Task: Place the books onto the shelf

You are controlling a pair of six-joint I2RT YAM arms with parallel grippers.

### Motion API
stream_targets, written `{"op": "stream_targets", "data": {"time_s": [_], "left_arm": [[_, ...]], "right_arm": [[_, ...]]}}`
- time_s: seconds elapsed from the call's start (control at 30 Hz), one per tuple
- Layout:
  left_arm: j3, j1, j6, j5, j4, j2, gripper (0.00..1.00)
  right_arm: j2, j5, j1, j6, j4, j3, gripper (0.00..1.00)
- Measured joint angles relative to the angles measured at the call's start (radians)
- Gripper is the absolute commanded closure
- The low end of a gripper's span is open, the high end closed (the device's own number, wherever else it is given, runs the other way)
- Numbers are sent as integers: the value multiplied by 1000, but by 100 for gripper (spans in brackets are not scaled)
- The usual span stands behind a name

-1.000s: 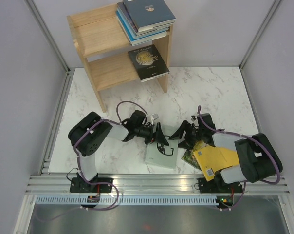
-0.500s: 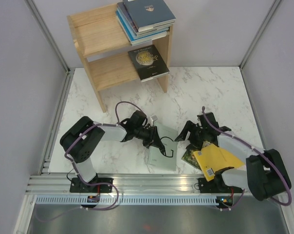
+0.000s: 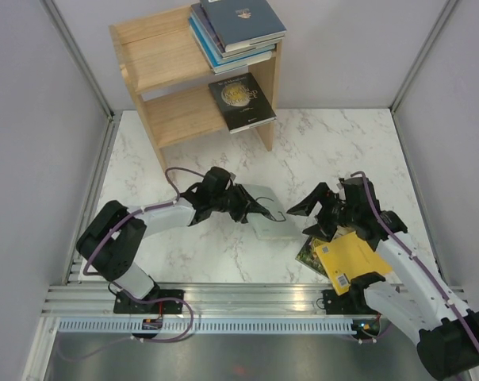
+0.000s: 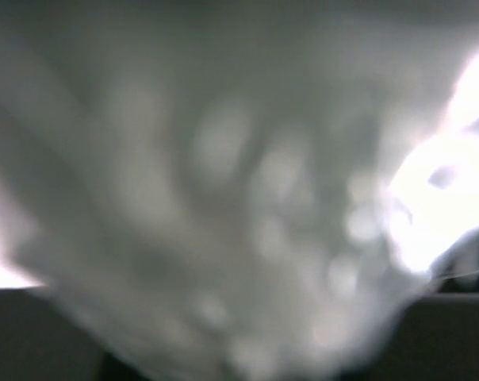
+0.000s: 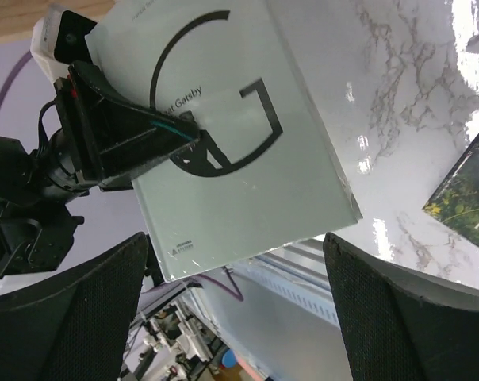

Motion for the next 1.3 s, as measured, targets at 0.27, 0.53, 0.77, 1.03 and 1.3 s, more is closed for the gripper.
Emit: {"op": "stream_targets", "data": {"time_s": [0.27,0.53,0.77,1.03,1.3], "left_arm": [[2,0,-229,-116,62,-31,98],[-30,-6,-385,-167,223,-48,98],[-67,-19,-456,-172,315,-50,98],[-104,-13,-537,-195,407,-84,98],[-109,-12,-534,-167,440,-99,24]], "right_arm": [[-53,-14,0,104,-11,-15,5],[-24,11,0,153,28,-15,6],[110,31,-2,184,108,23,12],[158,38,-18,297,227,88,100],[131,54,-14,302,255,97,100]]}}
